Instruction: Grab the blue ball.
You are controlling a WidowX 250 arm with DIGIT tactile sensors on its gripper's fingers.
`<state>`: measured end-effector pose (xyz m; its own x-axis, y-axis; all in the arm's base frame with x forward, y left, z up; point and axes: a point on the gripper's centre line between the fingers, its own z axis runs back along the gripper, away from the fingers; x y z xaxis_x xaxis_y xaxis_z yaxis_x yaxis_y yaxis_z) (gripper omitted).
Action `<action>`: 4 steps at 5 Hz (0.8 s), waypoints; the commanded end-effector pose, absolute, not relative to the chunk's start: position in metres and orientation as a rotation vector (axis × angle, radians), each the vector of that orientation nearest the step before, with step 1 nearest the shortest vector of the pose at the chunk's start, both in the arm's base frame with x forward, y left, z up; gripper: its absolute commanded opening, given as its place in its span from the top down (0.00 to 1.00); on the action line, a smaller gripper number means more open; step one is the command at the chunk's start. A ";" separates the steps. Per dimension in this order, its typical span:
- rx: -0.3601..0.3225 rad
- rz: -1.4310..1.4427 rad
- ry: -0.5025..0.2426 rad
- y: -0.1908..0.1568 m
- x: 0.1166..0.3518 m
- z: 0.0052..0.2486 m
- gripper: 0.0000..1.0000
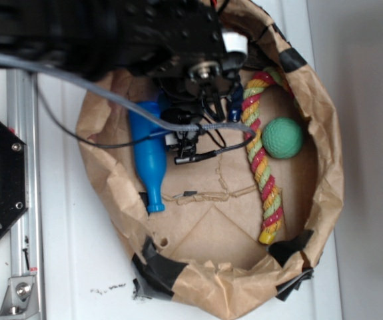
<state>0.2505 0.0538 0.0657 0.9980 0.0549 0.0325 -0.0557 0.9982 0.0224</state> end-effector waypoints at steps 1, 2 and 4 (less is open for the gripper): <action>0.089 0.034 -0.131 0.042 0.262 0.174 1.00; 0.198 0.138 -0.025 0.028 0.256 0.175 1.00; 0.062 0.203 -0.158 0.012 0.241 0.170 1.00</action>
